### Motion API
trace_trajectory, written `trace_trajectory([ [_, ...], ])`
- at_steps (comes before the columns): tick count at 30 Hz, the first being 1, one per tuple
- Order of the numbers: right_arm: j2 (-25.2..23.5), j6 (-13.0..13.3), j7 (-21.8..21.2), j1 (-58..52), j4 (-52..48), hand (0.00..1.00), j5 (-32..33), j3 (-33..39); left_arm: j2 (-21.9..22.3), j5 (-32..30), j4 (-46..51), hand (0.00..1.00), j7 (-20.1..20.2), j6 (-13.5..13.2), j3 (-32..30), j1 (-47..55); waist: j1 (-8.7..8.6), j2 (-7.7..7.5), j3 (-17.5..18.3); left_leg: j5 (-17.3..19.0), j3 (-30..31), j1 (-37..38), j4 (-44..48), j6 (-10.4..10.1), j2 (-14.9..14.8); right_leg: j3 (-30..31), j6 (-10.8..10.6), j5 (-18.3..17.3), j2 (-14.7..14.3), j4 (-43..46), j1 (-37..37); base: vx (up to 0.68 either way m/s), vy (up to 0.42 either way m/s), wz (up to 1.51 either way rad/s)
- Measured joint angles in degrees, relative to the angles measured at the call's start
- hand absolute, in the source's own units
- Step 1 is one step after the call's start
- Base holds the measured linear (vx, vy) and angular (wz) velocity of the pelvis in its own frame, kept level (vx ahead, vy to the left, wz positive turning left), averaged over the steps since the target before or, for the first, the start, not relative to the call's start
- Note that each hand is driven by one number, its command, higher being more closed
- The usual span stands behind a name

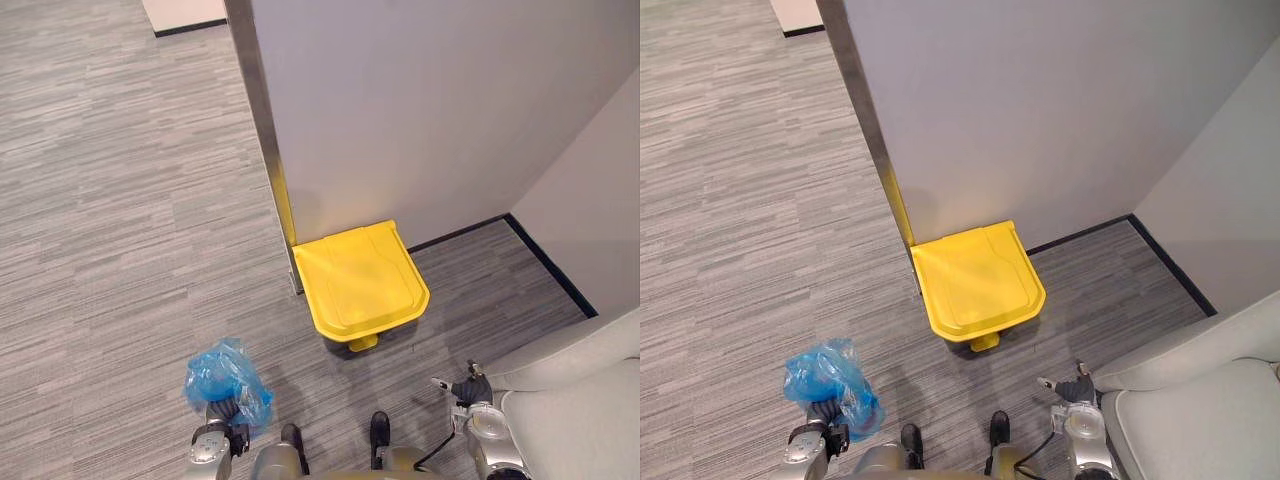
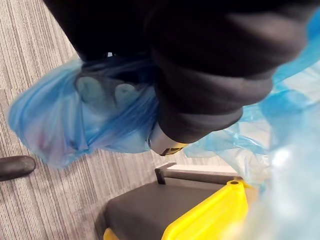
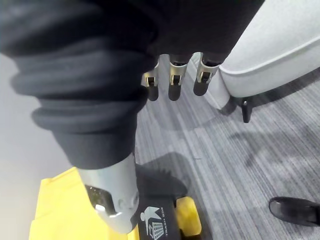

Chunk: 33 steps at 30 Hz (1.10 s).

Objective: Gather rubbish on tea table into small bin, then transfer packed bag to large trash can.

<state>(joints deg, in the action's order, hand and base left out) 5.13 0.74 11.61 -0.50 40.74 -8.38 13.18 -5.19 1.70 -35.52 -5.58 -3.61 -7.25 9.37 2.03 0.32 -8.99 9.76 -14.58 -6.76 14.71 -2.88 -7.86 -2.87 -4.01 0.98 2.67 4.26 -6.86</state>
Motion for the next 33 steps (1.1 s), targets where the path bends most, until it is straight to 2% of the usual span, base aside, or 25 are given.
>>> trace_trajectory([
  [1,-0.16,-0.01,0.04,-0.49,-2.02,0.00,0.06,-0.04,0.05,0.03,2.26,1.00,-0.01,-0.03,0.14,0.83,0.30,0.02,-0.22,2.56,0.23,-1.20,4.01,0.36,-0.84,0.25,-0.25,-2.27,-0.01,4.66,-1.74,0.03,0.090,-0.20],
  [2,-0.22,-0.02,0.06,-0.63,-3.06,0.00,0.07,-0.04,0.06,0.04,3.18,1.00,-0.01,-0.04,0.20,0.88,0.29,0.08,-0.52,3.59,0.34,-1.60,5.58,0.48,-1.21,0.30,-0.43,-3.12,0.24,7.00,-2.41,0.02,0.134,-0.11],
  [3,-0.31,0.00,0.45,-0.71,-4.92,0.00,0.47,-0.08,0.05,0.03,4.41,1.00,-0.03,-0.04,0.23,0.69,0.31,0.00,-1.57,5.61,0.66,-1.26,7.66,1.19,-1.81,0.26,-1.33,-4.74,0.64,12.66,-3.89,0.01,0.140,0.08],
  [4,-0.47,0.00,0.74,-0.96,-7.56,0.00,1.09,0.08,0.12,0.04,5.74,1.00,-0.04,-0.04,0.22,0.52,-0.03,-0.05,-3.36,7.49,1.41,0.30,8.84,2.10,-1.42,-0.21,-2.54,-5.45,1.89,25.82,-8.39,0.00,0.138,0.14],
  [5,-0.52,0.07,0.76,-1.25,-8.53,0.00,1.10,0.05,0.11,0.05,6.12,1.00,-0.08,-0.08,0.40,0.19,-0.15,-0.13,-3.92,7.82,1.85,0.93,9.43,2.85,-1.01,-0.59,-3.18,-7.11,2.03,30.70,-11.01,0.02,0.095,0.31],
  [6,-0.62,0.08,0.77,-1.83,-9.12,0.00,1.11,0.04,0.27,0.06,6.25,1.00,-0.21,-0.07,0.96,-0.02,-0.82,-0.10,-4.97,9.34,2.60,1.98,11.03,3.53,-0.73,-0.86,-1.66,-10.10,2.11,32.42,-13.27,0.10,0.064,0.36],
  [8,-1.73,-0.15,0.80,-1.94,-9.78,0.00,1.23,0.00,-0.83,0.06,5.76,1.00,-0.84,-0.06,1.11,-0.90,-0.54,-2.06,-6.11,12.42,3.21,3.61,14.36,3.77,0.35,-2.27,-1.92,-9.43,2.19,24.42,-16.61,0.14,0.011,0.40],
  [10,-1.71,-0.17,0.86,-1.85,-10.69,0.00,1.61,-0.02,-0.85,0.06,4.35,1.00,-0.95,-0.04,2.13,-2.43,-0.66,-2.66,-6.56,15.57,4.25,3.57,18.39,3.40,1.46,-3.90,-1.87,-6.93,2.30,15.01,-17.77,0.17,-0.087,0.48],
  [11,-1.56,-0.17,0.87,-1.84,-10.71,0.00,1.66,-0.02,-0.78,0.05,4.24,1.00,-0.95,-0.04,2.20,-2.64,-0.77,-2.67,-6.55,16.54,4.97,3.67,19.45,3.17,1.88,-3.95,-1.29,-6.42,2.31,14.17,-17.69,0.30,-0.107,0.57],
  [12,-0.26,-0.39,0.92,-1.39,-10.84,0.00,1.70,0.10,0.72,0.03,3.47,1.00,-1.01,-0.04,3.08,-3.76,-0.87,-1.07,-6.99,18.09,6.71,4.21,20.72,2.69,1.43,-4.60,-0.55,-4.73,2.37,15.84,-16.99,0.30,-0.053,0.39],
  [13,0.14,-1.12,0.94,-1.19,-12.21,0.00,1.77,0.55,1.34,-0.02,3.44,1.00,-0.85,-0.13,4.69,-4.59,-0.37,0.51,-7.74,18.02,6.86,5.11,19.47,2.40,1.17,-4.81,-0.95,-4.95,2.38,17.26,-17.08,0.35,-0.070,0.32],
  [14,0.07,-1.29,0.93,-1.26,-13.18,0.00,1.84,0.51,1.49,-0.03,3.44,1.00,-0.78,-0.13,4.88,-4.85,-0.08,0.71,-7.87,18.00,6.95,5.52,18.70,2.35,1.22,-4.67,-0.95,-4.95,2.45,18.05,-17.29,0.28,-0.063,0.19],
  [16,-0.77,-1.15,1.72,-2.84,-17.27,0.00,2.22,2.23,1.63,-0.08,3.44,1.00,-0.78,-0.13,4.86,-5.16,0.31,0.84,-7.94,17.87,7.64,8.90,16.02,2.12,1.41,-4.65,-0.87,-7.44,2.76,23.12,-17.38,0.26,-0.071,0.19],
  [19,-1.02,-1.05,2.16,-4.01,-18.59,0.00,3.30,5.91,1.47,-0.11,3.59,1.00,-0.75,-0.33,4.71,-5.55,0.43,0.63,-7.68,18.56,10.13,11.83,15.22,0.90,0.78,-5.83,0.33,-13.30,3.23,30.47,-17.59,0.26,-0.092,0.16],
  [22,-2.13,-1.08,2.14,-4.29,-19.14,0.00,4.40,6.60,1.52,-0.12,3.84,1.00,-0.63,-0.30,4.57,-5.89,0.30,0.72,-7.60,18.54,11.12,11.21,14.08,0.87,-0.37,-6.74,0.54,-13.48,1.78,29.49,-18.18,0.16,-0.078,-0.06],
  [26,-3.16,-1.10,1.88,-5.47,-19.16,0.00,4.51,6.42,1.62,-0.13,4.71,1.00,-0.63,-0.34,4.54,-5.93,0.17,0.78,-7.47,18.40,11.32,10.36,14.01,0.58,-1.07,-7.06,1.08,-13.06,1.22,28.45,-18.41,0.03,-0.053,0.00],
  [28,-3.70,-1.11,1.76,-6.33,-19.13,0.00,4.51,6.23,1.62,-0.12,4.73,1.00,-0.64,-0.36,4.50,-5.86,0.23,0.80,-7.10,18.88,12.09,10.10,12.80,-0.30,-1.35,-7.32,0.99,-12.11,0.74,27.20,-18.55,-0.05,-0.037,0.06],
  [30,-3.97,-1.11,1.25,-6.81,-19.10,0.00,4.51,5.15,1.60,-0.12,4.71,1.00,-0.66,-0.35,4.50,-4.84,0.31,0.71,-6.33,19.01,12.28,9.51,12.67,-0.09,-1.72,-7.40,1.05,-11.52,0.28,26.22,-18.69,-0.06,-0.034,0.01],
  [33,-4.16,-1.11,0.46,-7.87,-19.07,0.00,4.52,1.82,1.60,-0.11,4.67,1.00,-0.69,-0.32,4.59,-3.48,0.31,0.40,-4.81,18.51,13.03,8.83,11.03,-0.95,-1.80,-7.70,1.08,-11.50,0.15,26.04,-19.79,-0.01,-0.046,0.05],
])
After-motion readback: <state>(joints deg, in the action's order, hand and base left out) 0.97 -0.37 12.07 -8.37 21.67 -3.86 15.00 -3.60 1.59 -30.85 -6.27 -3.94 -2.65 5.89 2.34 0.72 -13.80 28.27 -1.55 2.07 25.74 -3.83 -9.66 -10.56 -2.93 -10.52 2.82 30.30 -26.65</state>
